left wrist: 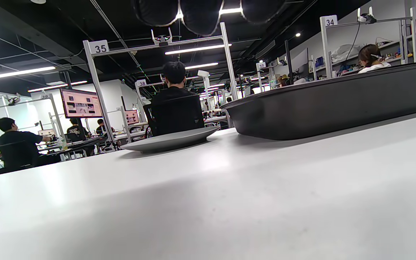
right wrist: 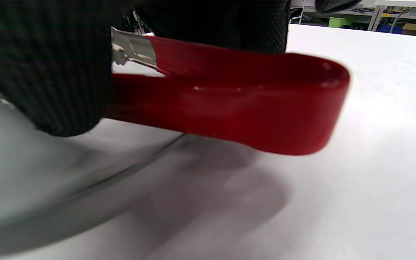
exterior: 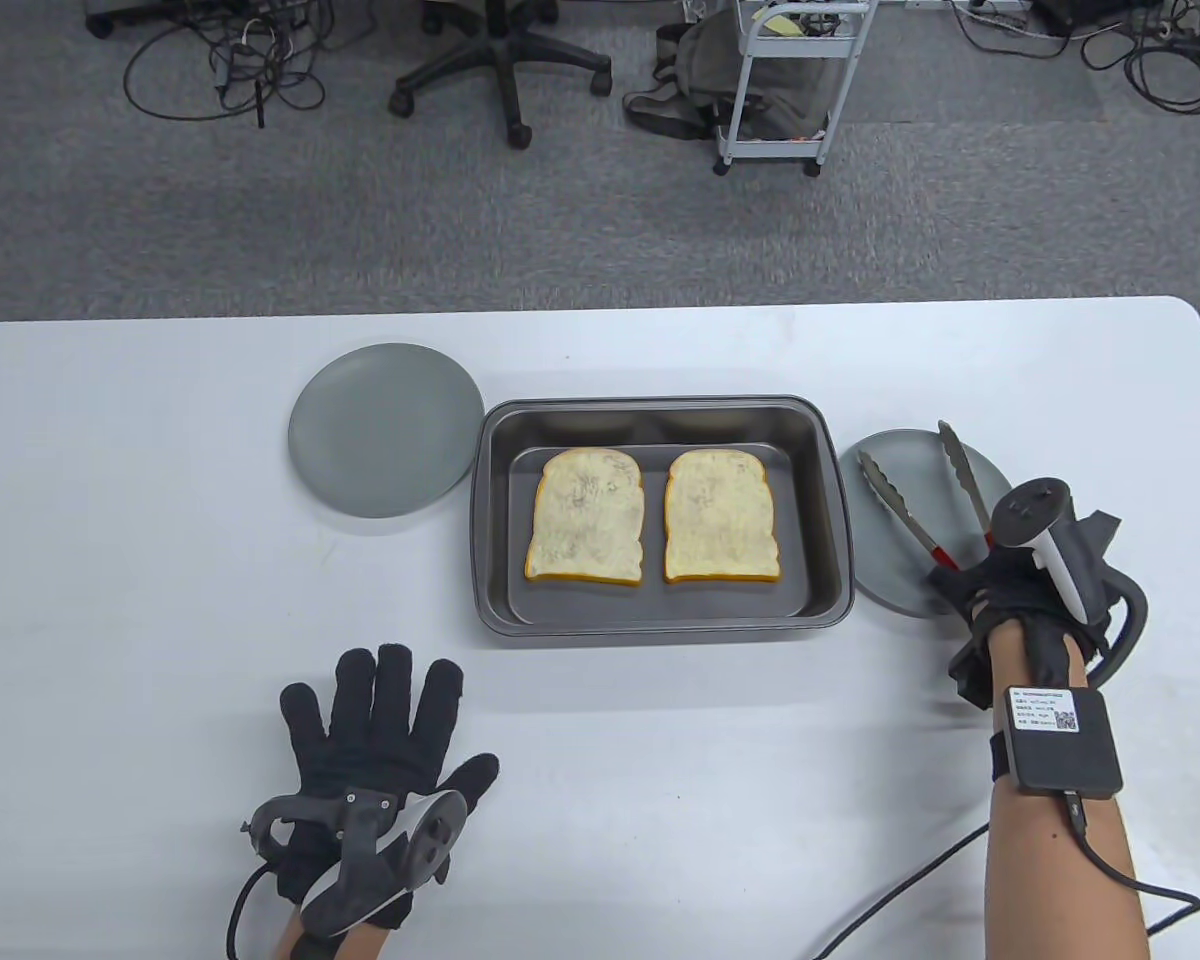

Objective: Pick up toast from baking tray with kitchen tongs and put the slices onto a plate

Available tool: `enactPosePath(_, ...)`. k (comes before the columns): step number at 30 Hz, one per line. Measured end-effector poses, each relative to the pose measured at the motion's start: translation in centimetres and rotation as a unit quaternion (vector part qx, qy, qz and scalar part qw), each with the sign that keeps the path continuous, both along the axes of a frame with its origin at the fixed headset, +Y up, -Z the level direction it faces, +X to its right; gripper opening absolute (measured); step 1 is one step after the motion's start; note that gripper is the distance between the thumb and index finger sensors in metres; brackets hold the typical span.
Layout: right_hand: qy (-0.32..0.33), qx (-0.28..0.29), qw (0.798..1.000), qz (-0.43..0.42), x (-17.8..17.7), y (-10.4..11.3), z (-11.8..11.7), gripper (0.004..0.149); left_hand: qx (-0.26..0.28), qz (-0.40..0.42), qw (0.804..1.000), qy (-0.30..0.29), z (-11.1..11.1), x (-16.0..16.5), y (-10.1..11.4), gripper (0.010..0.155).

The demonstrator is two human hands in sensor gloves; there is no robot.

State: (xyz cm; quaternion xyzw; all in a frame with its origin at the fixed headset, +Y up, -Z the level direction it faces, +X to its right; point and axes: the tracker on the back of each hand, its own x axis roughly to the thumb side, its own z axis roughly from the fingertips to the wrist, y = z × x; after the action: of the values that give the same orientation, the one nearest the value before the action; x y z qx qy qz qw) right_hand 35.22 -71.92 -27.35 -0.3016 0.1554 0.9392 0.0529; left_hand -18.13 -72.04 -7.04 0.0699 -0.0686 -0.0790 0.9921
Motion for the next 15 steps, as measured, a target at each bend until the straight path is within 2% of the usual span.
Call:
enactPosePath(4, -0.003, 0.0, 1.0, 0.009, -0.2, -0.5, -0.2, 0.089, 0.003, -0.001, 1.0, 0.002, 0.0, 0.1, 0.0, 0.086)
enactPosePath(8, -0.007, 0.013, 1.0, 0.018, -0.4, -0.5, -0.2, 0.083, 0.006, 0.001, 1.0, 0.0, 0.1, 0.1, 0.0, 0.086)
enactPosePath(15, -0.036, 0.08, 0.995, -0.042, 0.0, 1.3, 0.7, 0.079, 0.011, 0.008, 1.0, 0.0, 0.1, 0.1, 0.1, 0.086)
